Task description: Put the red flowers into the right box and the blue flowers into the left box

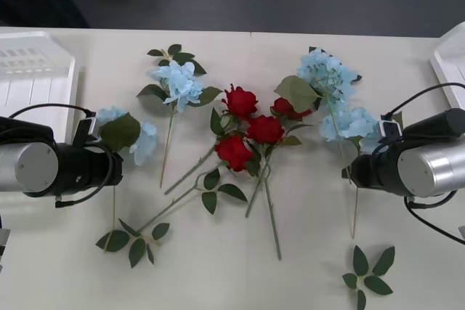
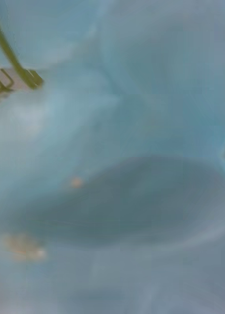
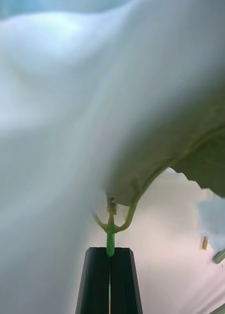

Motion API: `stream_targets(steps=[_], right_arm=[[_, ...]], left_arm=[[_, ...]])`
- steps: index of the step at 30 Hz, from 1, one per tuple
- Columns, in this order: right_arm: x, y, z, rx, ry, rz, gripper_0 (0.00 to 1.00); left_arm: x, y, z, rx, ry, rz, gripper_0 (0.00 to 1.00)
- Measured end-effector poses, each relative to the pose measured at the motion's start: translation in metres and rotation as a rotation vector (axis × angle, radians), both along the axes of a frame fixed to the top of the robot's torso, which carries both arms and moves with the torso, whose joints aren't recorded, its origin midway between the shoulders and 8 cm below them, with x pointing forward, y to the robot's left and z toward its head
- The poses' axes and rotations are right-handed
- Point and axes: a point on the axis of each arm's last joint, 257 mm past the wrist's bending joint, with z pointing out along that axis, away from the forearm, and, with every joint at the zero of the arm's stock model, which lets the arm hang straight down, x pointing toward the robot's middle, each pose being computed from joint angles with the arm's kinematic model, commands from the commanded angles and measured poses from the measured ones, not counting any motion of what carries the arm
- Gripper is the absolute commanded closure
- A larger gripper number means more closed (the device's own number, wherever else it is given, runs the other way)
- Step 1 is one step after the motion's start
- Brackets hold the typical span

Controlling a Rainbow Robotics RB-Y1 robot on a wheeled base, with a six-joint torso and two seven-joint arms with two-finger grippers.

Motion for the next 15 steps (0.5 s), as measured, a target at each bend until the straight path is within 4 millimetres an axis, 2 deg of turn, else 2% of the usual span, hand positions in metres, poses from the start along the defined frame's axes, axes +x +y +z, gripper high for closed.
stream_targets(steps=[5, 8, 11, 15], right_arm=[[0.006, -0.002, 0.005, -0.021, -0.029, 0.064, 0.00], [0.011, -0.004, 0.003, -0.017, -0.044, 0.059, 0.00], [0.018, -0.006, -0.002, -0.001, -0.066, 0.048, 0.00], [0.019, -0.007, -0.014, 0.015, -0.044, 0.038, 0.00]], left_arm=[[0.000, -0.004, 0.001, -0.018, 0.000, -0.004, 1.00], [0.001, -0.010, 0.010, -0.070, -0.010, -0.004, 1.00], [0.000, -0.005, 0.028, -0.083, -0.024, 0.000, 1.00], [0.001, 0.004, 0.064, -0.066, -0.082, -0.004, 1.00]])
